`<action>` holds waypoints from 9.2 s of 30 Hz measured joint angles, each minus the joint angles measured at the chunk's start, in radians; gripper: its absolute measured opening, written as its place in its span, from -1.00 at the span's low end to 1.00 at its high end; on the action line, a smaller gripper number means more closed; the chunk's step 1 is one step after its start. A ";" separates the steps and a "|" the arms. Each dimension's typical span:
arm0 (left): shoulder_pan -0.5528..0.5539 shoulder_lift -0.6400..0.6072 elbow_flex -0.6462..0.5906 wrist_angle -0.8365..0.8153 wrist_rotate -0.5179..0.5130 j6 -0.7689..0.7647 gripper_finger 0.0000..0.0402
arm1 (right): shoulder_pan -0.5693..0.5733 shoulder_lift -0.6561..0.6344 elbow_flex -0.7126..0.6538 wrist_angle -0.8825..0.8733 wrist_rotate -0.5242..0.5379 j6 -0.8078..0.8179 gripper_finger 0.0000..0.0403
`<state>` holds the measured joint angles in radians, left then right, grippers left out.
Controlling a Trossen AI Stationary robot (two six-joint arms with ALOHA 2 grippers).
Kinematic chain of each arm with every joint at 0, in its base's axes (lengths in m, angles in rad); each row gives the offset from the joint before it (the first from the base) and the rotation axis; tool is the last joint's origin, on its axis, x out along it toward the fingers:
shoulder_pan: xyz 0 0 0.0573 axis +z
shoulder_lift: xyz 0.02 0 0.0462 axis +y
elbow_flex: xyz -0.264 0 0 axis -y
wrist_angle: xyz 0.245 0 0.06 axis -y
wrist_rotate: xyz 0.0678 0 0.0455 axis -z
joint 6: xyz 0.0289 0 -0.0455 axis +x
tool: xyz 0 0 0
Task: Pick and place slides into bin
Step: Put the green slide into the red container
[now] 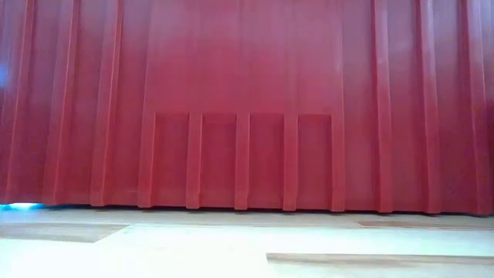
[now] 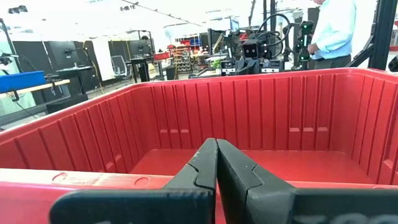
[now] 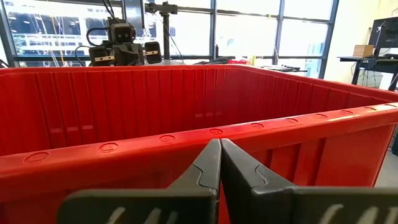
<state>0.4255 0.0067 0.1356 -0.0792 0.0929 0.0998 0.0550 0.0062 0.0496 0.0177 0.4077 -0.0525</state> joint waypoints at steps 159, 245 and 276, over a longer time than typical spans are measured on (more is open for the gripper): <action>0.000 0.026 0.002 0.648 0.135 -0.596 -1.00 | 0.138 1.368 0.751 -1.431 -0.026 1.197 -0.31; -0.197 1.404 1.377 -1.164 -0.426 0.196 -1.00 | -0.212 0.943 0.751 -1.377 -0.409 1.341 -0.31; -0.197 1.403 1.376 -1.089 -0.317 0.245 -1.00 | -0.821 1.132 0.752 -1.125 -0.291 0.748 -0.31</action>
<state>0.2287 1.4097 1.5120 -1.1679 -0.2241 0.3443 -0.7664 1.1380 0.8012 -1.1071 0.1166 0.6951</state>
